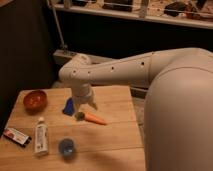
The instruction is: Drag the pepper across the table
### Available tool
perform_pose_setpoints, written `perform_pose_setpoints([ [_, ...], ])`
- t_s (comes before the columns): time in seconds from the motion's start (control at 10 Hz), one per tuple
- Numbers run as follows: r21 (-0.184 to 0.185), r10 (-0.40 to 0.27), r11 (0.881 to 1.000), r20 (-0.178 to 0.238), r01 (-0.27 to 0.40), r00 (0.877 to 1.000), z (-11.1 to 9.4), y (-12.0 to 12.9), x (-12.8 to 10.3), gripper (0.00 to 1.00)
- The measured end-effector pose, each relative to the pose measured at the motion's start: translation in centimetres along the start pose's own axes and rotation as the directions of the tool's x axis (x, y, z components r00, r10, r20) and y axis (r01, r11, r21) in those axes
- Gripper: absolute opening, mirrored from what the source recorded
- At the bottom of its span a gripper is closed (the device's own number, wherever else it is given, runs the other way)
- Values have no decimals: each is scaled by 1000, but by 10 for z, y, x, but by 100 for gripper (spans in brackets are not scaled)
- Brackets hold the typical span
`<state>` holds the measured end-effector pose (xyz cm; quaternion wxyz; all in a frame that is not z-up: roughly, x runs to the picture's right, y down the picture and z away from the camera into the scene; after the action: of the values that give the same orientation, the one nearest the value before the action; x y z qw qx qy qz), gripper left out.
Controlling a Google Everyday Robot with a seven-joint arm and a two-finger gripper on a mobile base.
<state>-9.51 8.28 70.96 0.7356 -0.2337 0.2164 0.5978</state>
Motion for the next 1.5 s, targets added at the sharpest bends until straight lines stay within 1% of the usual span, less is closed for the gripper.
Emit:
perform_pose_setpoints([
  [0.1, 64, -105, 992, 11, 104, 994, -3, -12, -8, 65],
  [0.2, 115, -200, 973, 2, 198, 980, -6, -27, -15, 65],
  [0.3, 136, -272, 953, -13, 271, 962, -9, -37, -19, 65],
  [0.4, 126, -392, 911, -35, 393, 919, -14, -50, -25, 65],
  [0.5, 106, -435, 894, -38, 436, 900, -16, -54, -27, 65],
  [0.6, 30, -515, 857, -18, 515, 857, -23, -58, -31, 65],
  [0.7, -49, -552, 832, 17, 552, 834, -29, -56, -33, 65],
  [0.8, -141, -571, 807, 60, 573, 819, -35, -51, -34, 65],
  [0.9, -219, -574, 784, 102, 581, 812, -40, -51, -36, 65],
  [1.0, -250, -572, 773, 122, 583, 811, -42, -53, -37, 65],
  [1.1, -290, -570, 755, 153, 589, 807, -39, -60, -39, 65],
  [1.2, -293, -574, 748, 165, 595, 802, -35, -64, -40, 65],
  [1.3, -280, -583, 744, 172, 607, 794, -27, -69, -40, 65],
  [1.4, -226, -608, 742, 168, 631, 776, -10, -79, -39, 65],
  [1.5, -178, -633, 736, 160, 653, 757, 1, -84, -38, 65],
])
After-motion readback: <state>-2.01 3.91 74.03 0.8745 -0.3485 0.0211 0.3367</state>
